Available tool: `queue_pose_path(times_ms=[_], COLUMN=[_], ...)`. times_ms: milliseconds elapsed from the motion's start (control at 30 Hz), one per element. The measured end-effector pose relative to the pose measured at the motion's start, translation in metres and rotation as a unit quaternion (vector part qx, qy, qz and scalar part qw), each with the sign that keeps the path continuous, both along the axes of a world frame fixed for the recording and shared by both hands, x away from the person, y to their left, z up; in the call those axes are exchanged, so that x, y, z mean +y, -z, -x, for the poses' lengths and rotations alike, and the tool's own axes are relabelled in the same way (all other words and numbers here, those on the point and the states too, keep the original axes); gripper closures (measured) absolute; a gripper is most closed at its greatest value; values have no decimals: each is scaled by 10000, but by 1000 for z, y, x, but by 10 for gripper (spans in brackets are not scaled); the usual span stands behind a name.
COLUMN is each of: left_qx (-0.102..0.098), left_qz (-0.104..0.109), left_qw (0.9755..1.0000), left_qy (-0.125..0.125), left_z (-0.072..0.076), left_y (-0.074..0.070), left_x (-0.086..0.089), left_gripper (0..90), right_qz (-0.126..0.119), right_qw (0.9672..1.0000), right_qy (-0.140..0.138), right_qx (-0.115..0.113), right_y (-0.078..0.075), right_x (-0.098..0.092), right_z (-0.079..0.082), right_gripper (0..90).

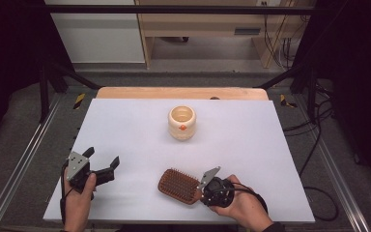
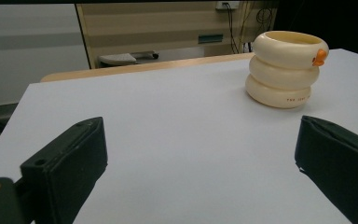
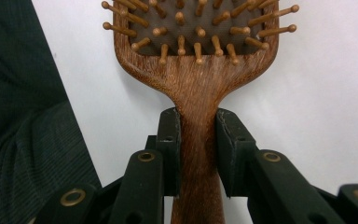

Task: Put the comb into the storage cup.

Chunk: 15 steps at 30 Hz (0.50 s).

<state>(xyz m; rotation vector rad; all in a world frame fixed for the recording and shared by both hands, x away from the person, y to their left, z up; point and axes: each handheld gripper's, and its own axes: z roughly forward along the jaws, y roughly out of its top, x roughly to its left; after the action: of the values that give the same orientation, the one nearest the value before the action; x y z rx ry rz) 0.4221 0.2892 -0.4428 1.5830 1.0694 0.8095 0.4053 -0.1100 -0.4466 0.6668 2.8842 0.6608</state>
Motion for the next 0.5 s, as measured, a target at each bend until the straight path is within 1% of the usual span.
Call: queue_pose_path(times_ms=[67, 167, 233, 367, 433, 500], left_qx=[-7, -11, -6, -13, -11, -33], left_qz=[-7, 18, 29, 139, 266, 327], left_qw=[10000, 10000, 10000, 9997, 9992, 9988], left_qy=[12, 46, 91, 211, 288, 362], left_z=[0, 1, 1, 2, 4, 6], left_y=[0, -1, -2, -4, -6, -7], left_x=[0, -1, -2, -7, -10, -14], left_gripper=[25, 25, 25, 25, 24, 25], right_qz=[-121, -246, -388, -630, -760, -871], right_qw=[9999, 9993, 9984, 9957, 9937, 9916], right_qy=[16, 128, 228, 372, 474, 526], right_qx=[-67, -239, -338, -565, -680, -799], right_y=[-3, -6, -7, -10, -11, -13], right_x=[-1, -2, -4, -7, -8, -8], right_z=[-1, -4, -6, -10, -12, -13], right_gripper=[728, 728, 728, 728, 728, 728])
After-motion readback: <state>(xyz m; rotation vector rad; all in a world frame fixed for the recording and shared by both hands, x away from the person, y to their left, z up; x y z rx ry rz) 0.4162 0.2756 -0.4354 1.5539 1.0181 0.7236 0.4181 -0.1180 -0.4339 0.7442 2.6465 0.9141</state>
